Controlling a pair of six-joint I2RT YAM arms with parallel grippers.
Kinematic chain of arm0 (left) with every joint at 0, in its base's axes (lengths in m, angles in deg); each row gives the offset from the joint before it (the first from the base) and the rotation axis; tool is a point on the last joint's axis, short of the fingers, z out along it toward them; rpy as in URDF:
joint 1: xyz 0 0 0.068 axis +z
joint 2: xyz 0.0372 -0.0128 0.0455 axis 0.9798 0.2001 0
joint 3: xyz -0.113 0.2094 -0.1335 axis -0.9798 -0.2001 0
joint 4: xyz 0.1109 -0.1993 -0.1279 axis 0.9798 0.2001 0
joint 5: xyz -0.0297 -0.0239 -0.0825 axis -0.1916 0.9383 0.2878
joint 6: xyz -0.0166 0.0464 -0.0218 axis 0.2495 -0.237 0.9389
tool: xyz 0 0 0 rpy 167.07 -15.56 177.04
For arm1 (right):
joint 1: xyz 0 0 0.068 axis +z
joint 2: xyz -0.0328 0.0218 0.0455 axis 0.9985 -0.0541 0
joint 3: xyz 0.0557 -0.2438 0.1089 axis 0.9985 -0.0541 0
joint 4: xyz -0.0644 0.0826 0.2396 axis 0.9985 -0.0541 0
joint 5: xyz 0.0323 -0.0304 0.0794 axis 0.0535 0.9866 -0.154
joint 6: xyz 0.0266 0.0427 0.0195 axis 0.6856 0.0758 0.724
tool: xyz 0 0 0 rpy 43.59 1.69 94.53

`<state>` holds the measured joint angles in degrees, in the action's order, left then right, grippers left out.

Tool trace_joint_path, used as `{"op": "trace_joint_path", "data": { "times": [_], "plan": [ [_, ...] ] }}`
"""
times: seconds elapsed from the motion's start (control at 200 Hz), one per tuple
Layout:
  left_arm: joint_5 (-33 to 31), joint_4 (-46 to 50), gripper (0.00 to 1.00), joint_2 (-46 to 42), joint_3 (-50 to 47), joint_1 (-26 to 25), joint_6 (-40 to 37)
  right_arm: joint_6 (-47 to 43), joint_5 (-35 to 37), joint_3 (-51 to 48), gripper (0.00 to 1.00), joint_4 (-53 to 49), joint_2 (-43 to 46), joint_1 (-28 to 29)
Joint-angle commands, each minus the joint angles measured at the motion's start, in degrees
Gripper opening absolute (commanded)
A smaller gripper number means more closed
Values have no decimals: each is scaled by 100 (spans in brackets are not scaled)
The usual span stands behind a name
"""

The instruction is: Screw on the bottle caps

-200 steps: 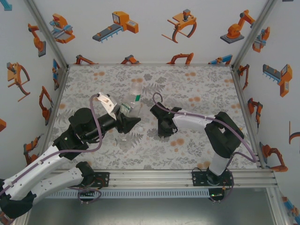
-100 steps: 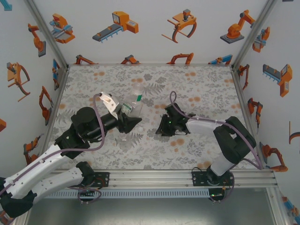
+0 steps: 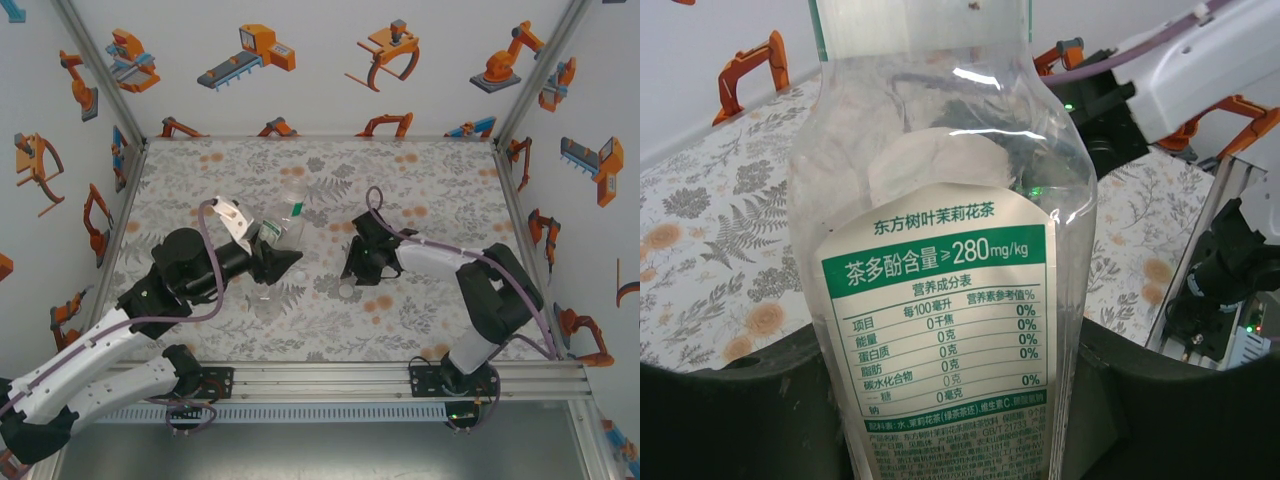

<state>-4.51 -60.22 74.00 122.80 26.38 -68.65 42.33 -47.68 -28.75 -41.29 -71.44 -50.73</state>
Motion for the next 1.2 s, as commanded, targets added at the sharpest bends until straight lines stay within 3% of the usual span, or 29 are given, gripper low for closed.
{"op": "trace_joint_path", "data": {
  "times": [0.0,0.18,0.446,1.197],
  "plan": [
    [-51,-1,26,-186,154,22,12,-531,761,667,49,-1192,-560,224],
    [-94,20,26,-278,128,22,20,-962,1350,1622,52,-2200,-1227,719],
    [-19,-53,26,-219,102,20,68,-989,1385,1635,53,-2442,-1217,1176],
    [18,-178,26,-161,69,15,152,-777,1211,1487,46,-2476,-922,1262]
  ]
}}
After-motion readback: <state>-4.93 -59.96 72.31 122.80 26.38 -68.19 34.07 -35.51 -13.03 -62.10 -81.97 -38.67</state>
